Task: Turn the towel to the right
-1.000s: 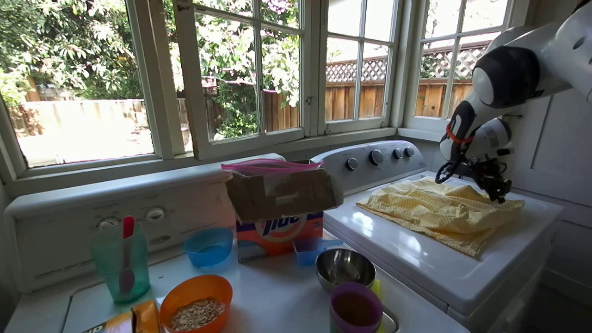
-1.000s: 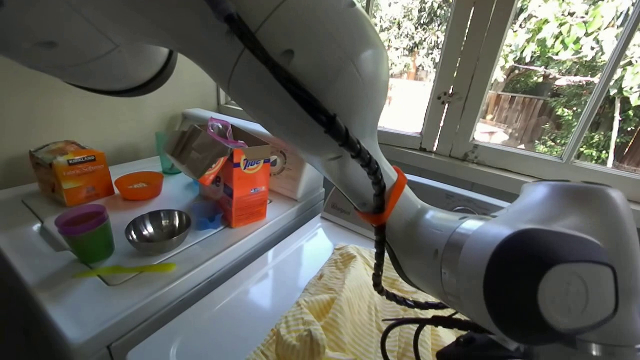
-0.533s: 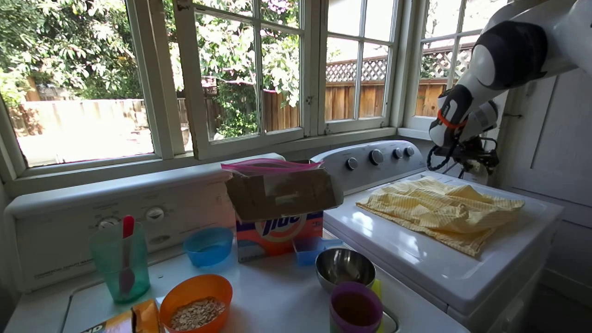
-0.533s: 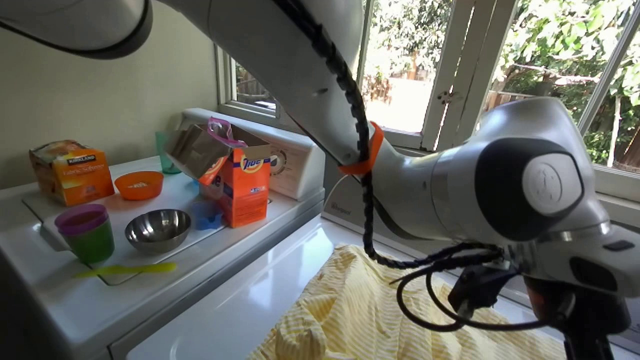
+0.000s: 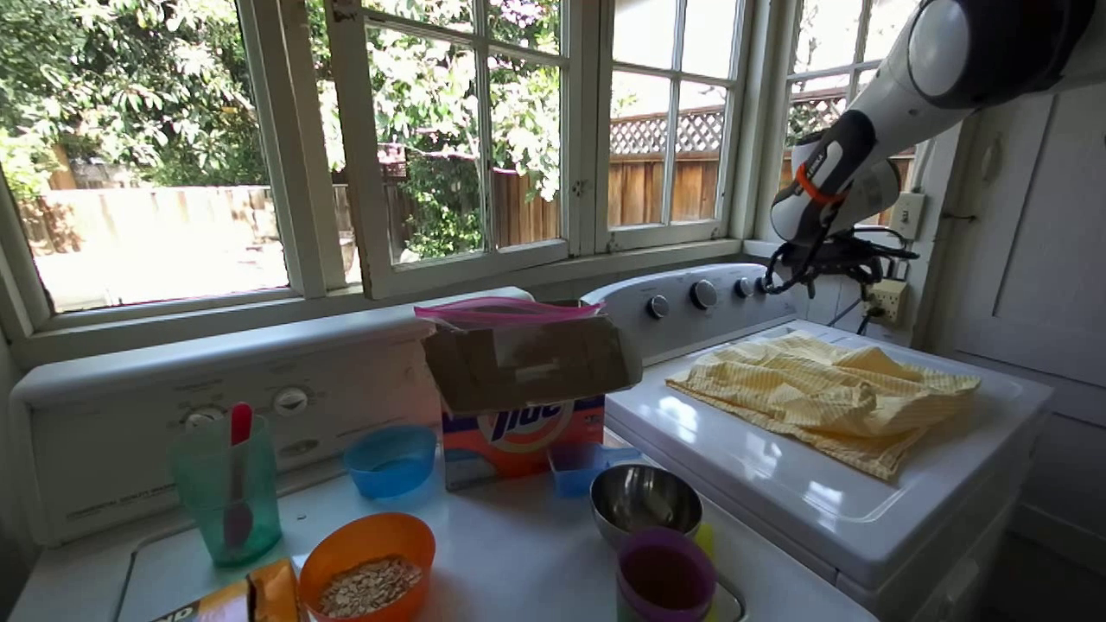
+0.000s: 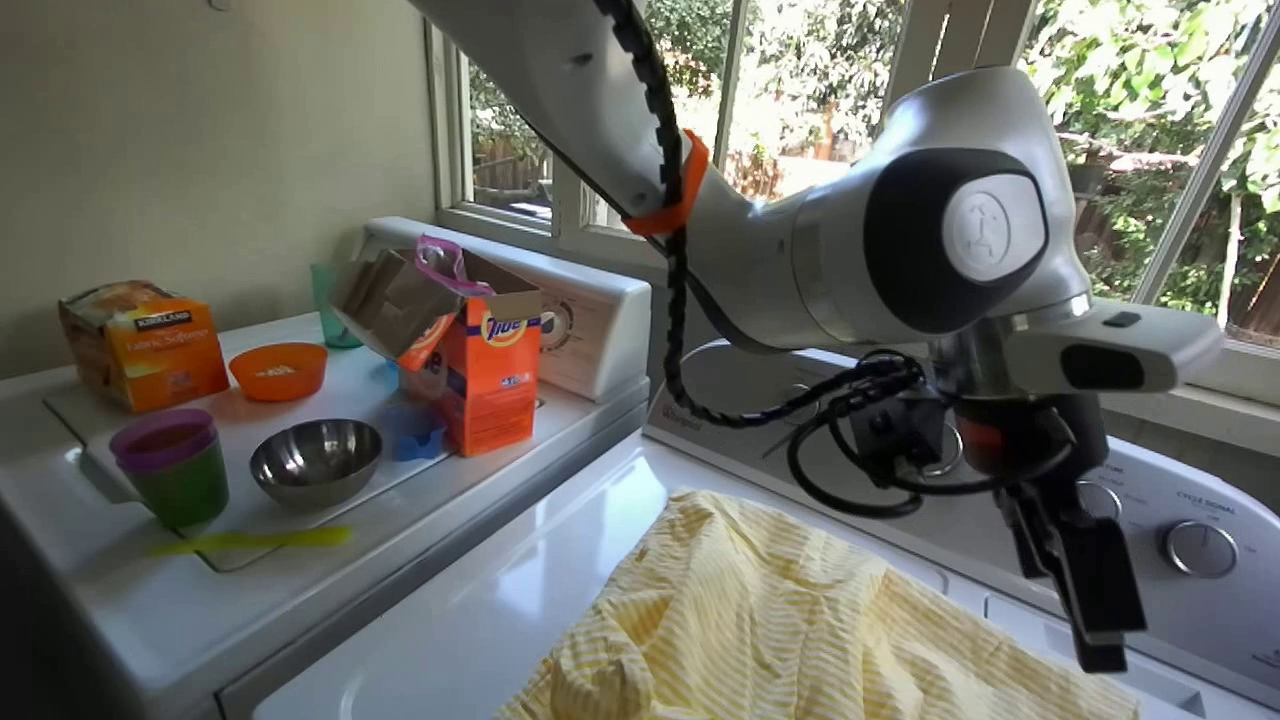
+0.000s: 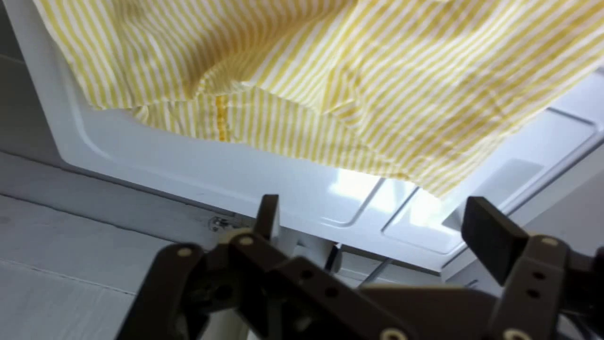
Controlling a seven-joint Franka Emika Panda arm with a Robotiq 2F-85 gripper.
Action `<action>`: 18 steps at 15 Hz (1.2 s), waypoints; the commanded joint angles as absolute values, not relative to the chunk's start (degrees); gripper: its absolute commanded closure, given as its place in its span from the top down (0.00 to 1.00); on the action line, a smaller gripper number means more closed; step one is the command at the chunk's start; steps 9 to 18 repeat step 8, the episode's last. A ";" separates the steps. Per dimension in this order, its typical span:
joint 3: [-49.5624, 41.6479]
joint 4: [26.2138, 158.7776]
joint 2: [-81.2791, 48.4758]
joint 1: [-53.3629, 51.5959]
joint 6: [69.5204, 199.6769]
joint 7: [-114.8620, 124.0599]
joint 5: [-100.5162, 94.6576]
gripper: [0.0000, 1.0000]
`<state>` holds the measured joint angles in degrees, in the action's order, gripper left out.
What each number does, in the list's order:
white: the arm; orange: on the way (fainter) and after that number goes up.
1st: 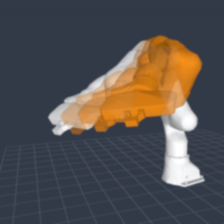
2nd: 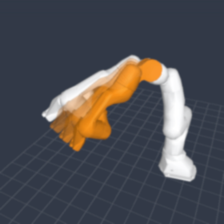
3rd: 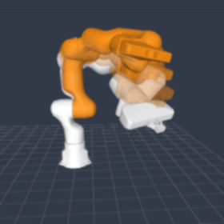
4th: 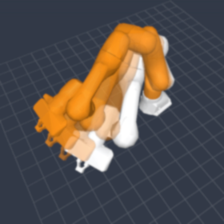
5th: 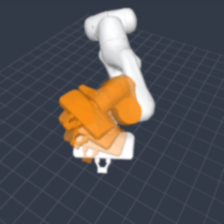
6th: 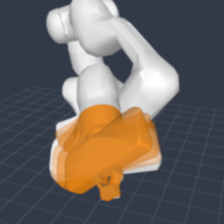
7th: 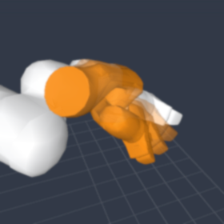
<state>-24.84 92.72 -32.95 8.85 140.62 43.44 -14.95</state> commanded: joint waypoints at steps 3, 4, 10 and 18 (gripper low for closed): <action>-17.29 101.55 -23.17 10.13 141.71 28.15 -10.62 1.00; -16.06 101.77 -22.21 10.72 140.59 24.71 -8.90 1.00; -16.70 99.11 -23.52 9.70 139.45 23.70 -8.11 1.00; -16.70 99.11 -23.52 9.70 139.45 23.70 -8.11 1.00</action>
